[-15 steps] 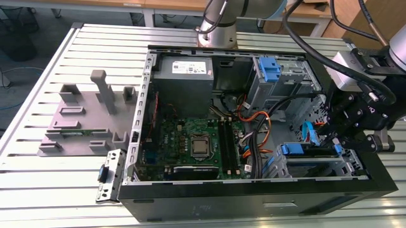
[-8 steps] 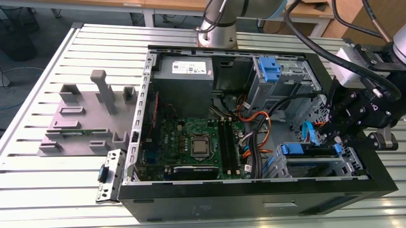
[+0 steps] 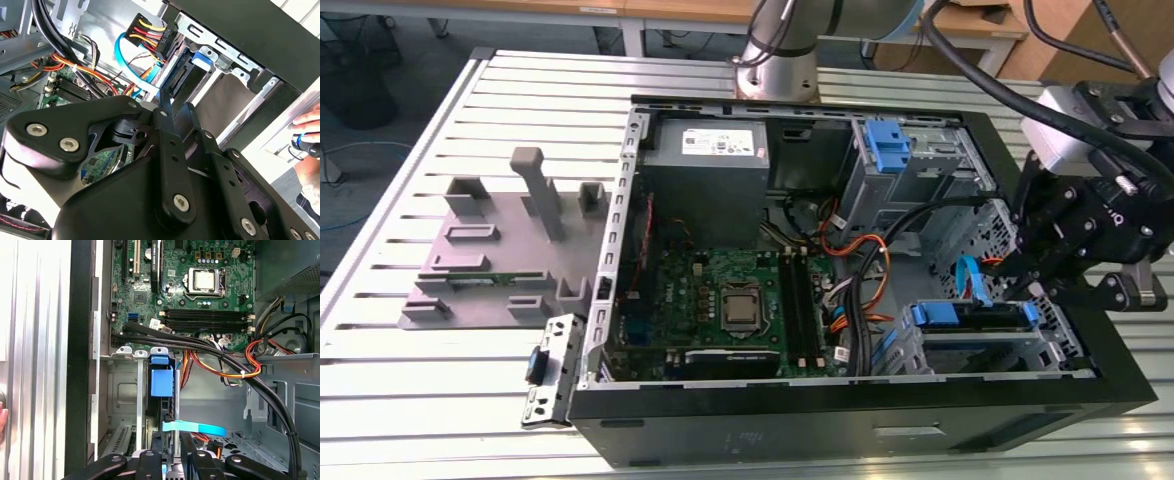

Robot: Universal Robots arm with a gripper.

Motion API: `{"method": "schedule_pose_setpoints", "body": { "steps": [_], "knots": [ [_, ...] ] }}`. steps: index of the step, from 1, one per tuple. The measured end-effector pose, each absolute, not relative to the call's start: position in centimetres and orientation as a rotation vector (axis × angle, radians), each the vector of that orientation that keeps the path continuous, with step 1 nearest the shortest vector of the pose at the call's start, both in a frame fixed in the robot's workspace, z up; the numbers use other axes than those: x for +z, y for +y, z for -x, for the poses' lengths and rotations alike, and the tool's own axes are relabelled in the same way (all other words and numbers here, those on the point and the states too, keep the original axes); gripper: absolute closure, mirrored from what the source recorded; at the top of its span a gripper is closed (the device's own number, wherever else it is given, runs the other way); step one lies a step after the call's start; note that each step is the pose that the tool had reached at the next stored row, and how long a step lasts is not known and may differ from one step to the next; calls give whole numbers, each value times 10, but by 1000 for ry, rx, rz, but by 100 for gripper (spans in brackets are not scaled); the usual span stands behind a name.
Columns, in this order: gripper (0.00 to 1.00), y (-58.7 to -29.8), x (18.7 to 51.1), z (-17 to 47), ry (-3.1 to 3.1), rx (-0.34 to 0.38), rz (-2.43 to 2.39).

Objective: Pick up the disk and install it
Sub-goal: 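Insert the second disk wire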

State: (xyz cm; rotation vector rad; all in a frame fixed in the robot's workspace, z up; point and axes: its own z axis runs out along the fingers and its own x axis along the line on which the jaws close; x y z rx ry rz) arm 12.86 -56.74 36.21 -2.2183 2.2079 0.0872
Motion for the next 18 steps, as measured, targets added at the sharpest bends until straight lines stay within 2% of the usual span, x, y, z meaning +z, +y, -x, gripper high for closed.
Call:
{"method": "schedule_pose_setpoints", "body": {
  "steps": [18],
  "knots": [
    [71, -562, 365, -130, 2208, 87, 2219]
  ]
}}
